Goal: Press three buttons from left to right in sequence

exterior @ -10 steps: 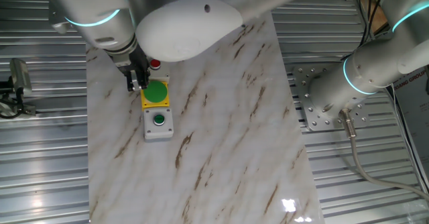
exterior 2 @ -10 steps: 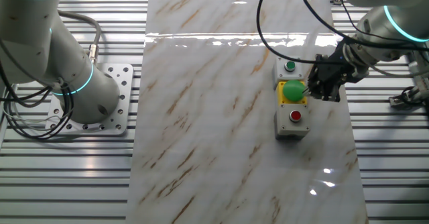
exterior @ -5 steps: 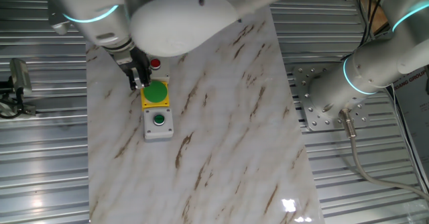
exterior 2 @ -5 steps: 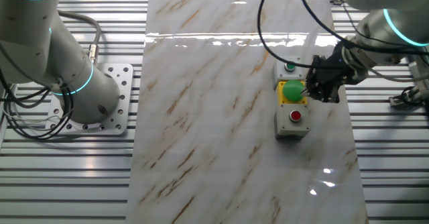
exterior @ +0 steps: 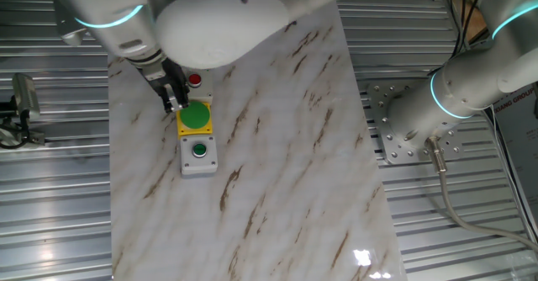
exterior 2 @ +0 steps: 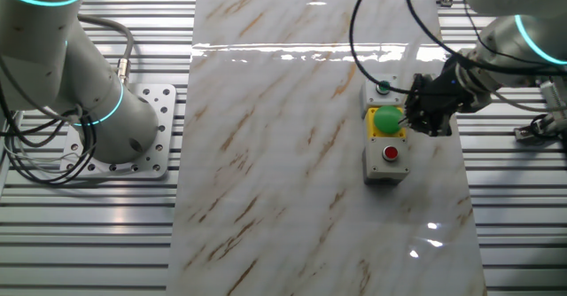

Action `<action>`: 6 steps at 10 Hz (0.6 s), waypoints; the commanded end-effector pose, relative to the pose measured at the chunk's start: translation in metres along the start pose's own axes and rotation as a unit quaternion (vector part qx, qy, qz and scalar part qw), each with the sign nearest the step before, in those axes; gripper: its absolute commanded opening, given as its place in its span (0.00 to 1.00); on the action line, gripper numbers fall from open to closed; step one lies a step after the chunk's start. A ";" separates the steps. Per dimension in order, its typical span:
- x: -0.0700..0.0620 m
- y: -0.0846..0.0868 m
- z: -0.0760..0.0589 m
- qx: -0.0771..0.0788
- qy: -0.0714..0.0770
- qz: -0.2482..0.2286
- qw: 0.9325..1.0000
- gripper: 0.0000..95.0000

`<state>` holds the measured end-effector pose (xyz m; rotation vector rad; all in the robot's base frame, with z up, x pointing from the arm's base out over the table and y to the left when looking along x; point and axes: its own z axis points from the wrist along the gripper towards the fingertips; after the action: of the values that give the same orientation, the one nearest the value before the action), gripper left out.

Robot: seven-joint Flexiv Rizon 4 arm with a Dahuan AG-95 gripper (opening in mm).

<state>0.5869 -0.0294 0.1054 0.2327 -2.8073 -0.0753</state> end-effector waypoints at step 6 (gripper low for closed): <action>-0.006 0.003 -0.001 0.002 -0.004 0.074 0.997 0.00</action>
<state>0.5864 -0.0265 0.1046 0.0324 -2.8346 -0.0292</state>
